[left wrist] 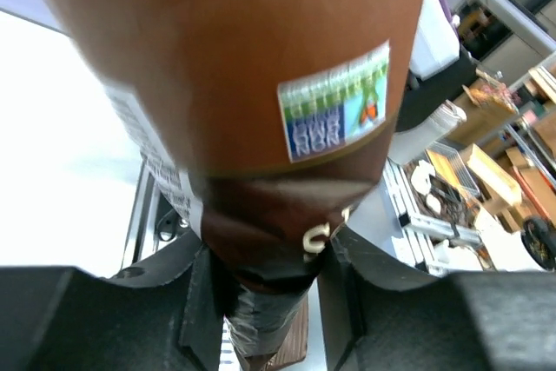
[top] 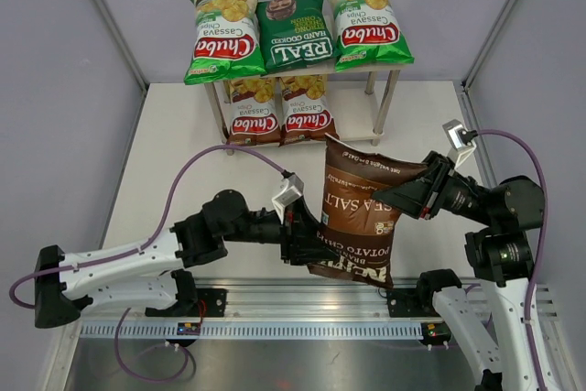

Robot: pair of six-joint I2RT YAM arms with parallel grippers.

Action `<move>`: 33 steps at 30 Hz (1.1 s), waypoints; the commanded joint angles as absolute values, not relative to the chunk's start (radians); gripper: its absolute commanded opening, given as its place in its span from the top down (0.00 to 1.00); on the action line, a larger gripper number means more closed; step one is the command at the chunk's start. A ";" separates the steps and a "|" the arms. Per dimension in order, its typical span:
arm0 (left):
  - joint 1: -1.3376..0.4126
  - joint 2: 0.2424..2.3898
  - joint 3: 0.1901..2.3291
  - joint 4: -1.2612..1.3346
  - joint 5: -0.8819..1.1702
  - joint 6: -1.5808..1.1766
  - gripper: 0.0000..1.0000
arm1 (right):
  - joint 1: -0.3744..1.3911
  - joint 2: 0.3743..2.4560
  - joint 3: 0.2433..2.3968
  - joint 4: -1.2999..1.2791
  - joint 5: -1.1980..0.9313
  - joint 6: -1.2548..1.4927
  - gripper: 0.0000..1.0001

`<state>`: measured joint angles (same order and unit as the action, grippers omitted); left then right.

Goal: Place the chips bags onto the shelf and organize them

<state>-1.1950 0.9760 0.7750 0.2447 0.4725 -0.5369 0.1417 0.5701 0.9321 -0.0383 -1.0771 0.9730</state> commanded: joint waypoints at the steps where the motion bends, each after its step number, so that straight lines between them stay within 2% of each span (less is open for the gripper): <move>1: -1.183 0.901 0.770 0.267 0.312 -0.529 0.60 | 0.140 0.548 0.954 0.007 -1.013 1.022 0.81; 3: -1.181 0.873 0.726 0.313 0.299 -0.552 0.52 | 0.140 0.534 0.942 0.104 -0.990 1.069 0.85; 4: -1.183 0.868 0.713 0.372 0.302 -0.575 0.39 | 0.140 0.532 0.937 0.136 -0.973 1.089 0.87; 7: -1.183 0.870 0.673 0.498 0.333 -0.609 0.25 | 0.140 0.525 0.920 0.256 -0.940 1.172 0.89; 8: -1.183 0.873 0.666 0.523 0.336 -0.618 0.12 | 0.140 0.523 0.920 0.294 -0.933 1.180 0.89; 9: -1.183 0.879 0.648 0.552 0.348 -0.641 0.06 | 0.141 0.520 0.917 0.316 -0.914 1.189 0.89; 11: -1.183 0.882 0.617 0.670 0.356 -0.669 0.04 | 0.140 0.508 0.904 0.374 -0.891 1.210 0.89; 18: -1.198 0.891 0.514 1.001 0.301 -0.776 0.07 | 0.140 0.491 0.809 0.544 -0.795 1.296 0.89; 23: -1.246 0.899 0.532 0.996 0.207 -0.758 0.08 | 0.141 0.454 0.746 0.581 -0.747 1.269 0.89; 27: -1.299 0.913 0.540 0.974 0.094 -0.744 0.24 | 0.140 0.384 0.703 0.557 -0.654 1.201 0.89; 30: -1.318 0.933 0.531 0.980 0.048 -0.749 0.31 | 0.140 0.347 0.678 0.540 -0.620 1.164 0.89; 31: -1.321 0.936 0.520 0.989 0.040 -0.750 0.39 | 0.140 0.342 0.673 0.541 -0.620 1.163 0.89; 33: -1.321 0.936 0.494 1.026 0.016 -0.756 0.49 | 0.140 0.333 0.650 0.557 -0.620 1.164 0.89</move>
